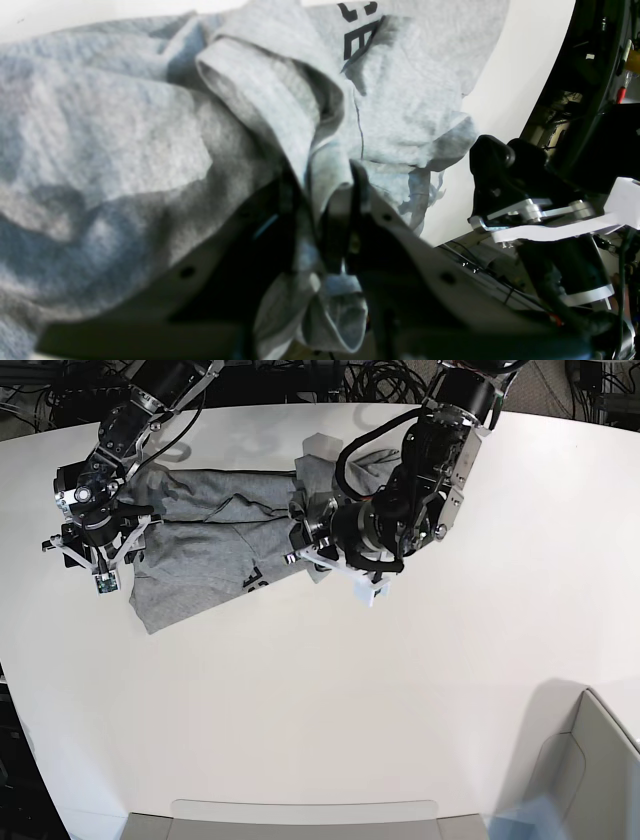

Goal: Fold the T-shirt properly
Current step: 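Fold the strip's end with the left gripper toward the right gripper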

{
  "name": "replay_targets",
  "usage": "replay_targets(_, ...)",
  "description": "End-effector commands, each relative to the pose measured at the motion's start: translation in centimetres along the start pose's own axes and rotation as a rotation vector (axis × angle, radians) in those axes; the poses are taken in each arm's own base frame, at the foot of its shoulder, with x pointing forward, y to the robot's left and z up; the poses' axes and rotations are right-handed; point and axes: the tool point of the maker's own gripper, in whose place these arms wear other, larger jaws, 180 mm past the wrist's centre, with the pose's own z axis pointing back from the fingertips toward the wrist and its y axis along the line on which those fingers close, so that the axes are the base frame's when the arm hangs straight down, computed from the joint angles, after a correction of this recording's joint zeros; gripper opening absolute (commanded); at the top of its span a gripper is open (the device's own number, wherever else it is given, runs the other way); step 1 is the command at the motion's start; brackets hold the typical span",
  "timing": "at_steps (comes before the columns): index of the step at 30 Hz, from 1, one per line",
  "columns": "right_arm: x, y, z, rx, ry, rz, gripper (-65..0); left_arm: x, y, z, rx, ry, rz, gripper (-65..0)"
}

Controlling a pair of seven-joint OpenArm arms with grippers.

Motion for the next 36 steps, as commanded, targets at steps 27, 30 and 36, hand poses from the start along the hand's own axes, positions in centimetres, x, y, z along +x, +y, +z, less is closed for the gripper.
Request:
replay_targets(27, 1.6, -0.6, 0.3, -0.011, -0.053, 0.007, -31.5, -0.4, -1.2, 0.3, -0.035, 0.03, 0.008, -28.3)
replay_targets(30, 1.6, -0.6, 0.3, -0.011, -0.053, 0.007, -31.5, -0.4, -1.2, 0.3, -0.035, 0.03, 0.008, -28.3)
replay_targets(36, 1.6, -0.6, 0.3, -0.011, -0.053, 0.007, -31.5, 0.0, -2.7, 1.7, -0.084, -0.008, -0.02, -28.3)
